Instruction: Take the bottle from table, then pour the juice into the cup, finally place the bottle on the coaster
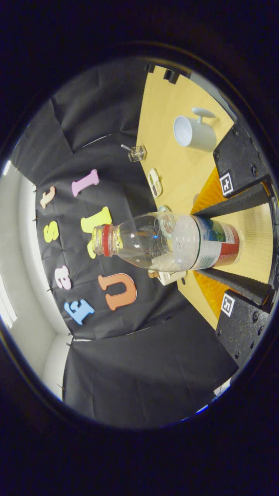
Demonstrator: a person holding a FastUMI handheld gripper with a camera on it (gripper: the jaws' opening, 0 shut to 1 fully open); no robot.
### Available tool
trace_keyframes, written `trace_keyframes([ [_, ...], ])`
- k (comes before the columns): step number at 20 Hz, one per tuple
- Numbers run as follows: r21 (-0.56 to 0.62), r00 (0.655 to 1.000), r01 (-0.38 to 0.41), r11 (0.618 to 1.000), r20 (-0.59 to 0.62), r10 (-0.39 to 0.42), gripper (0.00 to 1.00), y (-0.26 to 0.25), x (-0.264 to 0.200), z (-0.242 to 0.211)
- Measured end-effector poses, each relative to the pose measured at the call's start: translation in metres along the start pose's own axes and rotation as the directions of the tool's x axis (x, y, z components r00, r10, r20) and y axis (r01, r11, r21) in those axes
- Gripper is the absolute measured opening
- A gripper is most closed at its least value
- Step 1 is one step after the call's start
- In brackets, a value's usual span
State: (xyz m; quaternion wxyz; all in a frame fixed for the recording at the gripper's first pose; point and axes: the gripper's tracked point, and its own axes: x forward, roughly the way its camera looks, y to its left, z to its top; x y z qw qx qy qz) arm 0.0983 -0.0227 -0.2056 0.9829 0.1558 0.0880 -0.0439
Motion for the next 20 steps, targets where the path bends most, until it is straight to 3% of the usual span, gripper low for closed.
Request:
trace_keyframes([
  [6,0.202,0.999,0.017,0.979,-0.047,-0.007,0.77,-0.032,0.004,-0.006],
  [10,0.356,0.997,-0.033,0.934,-0.06,0.058,0.76,-0.028,0.004,-0.01],
  [13,0.479,0.994,-0.069,0.875,-0.046,0.103,0.76,-0.026,0.005,-0.012],
  [20,0.708,0.99,-0.104,0.698,0.008,0.14,0.76,-0.033,0.008,-0.012],
])
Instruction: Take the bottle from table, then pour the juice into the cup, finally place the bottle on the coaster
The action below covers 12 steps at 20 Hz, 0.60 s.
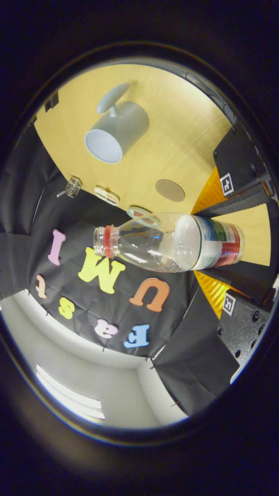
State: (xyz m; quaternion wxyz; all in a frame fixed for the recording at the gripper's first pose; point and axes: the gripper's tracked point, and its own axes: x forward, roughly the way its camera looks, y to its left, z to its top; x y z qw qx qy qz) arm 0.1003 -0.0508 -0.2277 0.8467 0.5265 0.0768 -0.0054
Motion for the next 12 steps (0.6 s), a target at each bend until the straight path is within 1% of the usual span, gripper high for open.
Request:
trace_keyframes([
  [5,0.118,1.0,-0.012,0.993,0.006,0.011,0.76,-0.0021,0.0031,0.0021],
  [12,0.259,0.999,-0.031,0.965,0.021,0.027,0.76,-0.0011,0.0049,0.0055],
])
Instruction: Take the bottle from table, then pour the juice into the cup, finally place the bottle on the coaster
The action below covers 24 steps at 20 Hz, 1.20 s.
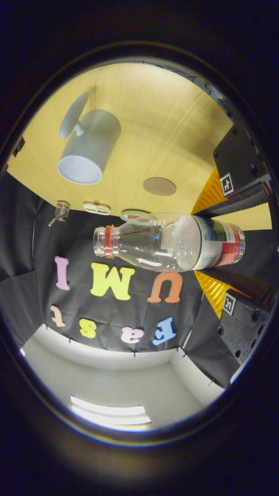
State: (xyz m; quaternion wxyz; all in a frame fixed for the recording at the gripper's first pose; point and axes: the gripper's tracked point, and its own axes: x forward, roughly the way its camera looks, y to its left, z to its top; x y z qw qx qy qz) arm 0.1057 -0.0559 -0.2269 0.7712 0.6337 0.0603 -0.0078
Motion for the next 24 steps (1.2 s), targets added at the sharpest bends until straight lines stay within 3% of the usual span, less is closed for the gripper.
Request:
trace_keyframes([
  [24,0.252,0.998,-0.006,0.968,0.06,-0.01,0.75,0.001,0.006,0.034],
])
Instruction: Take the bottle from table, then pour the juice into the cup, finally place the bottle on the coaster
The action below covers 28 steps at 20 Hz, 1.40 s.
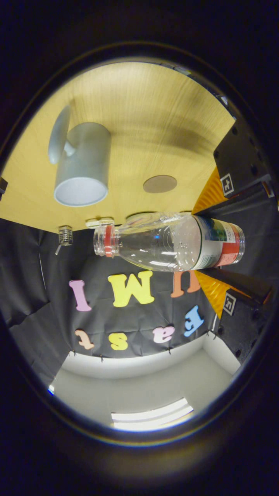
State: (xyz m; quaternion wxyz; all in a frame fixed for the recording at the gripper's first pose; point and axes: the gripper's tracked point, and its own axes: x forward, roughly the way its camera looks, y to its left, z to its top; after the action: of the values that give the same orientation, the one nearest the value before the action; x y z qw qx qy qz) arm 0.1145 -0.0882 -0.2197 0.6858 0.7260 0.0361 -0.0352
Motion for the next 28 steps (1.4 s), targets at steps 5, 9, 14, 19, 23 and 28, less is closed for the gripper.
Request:
trace_keyframes([
  [5,0.036,1.0,0.002,0.999,0.0,-0.002,0.75,0.0012,0.0018,0.0007],
  [9,0.058,1.0,-0.001,0.998,0.002,0.001,0.75,0.003,0.0023,0.0026],
  [14,0.075,1.0,-0.006,0.997,0.005,0.005,0.76,0.0045,0.0039,0.004],
  [19,0.084,1.0,-0.013,0.996,0.004,0.012,0.75,0.0058,0.0049,0.0043],
  [23,0.095,1.0,-0.016,0.995,0.004,0.016,0.75,0.0065,0.0051,0.005],
  [28,0.117,1.0,-0.012,0.993,-0.001,0.012,0.75,0.0091,0.0056,0.0041],
])
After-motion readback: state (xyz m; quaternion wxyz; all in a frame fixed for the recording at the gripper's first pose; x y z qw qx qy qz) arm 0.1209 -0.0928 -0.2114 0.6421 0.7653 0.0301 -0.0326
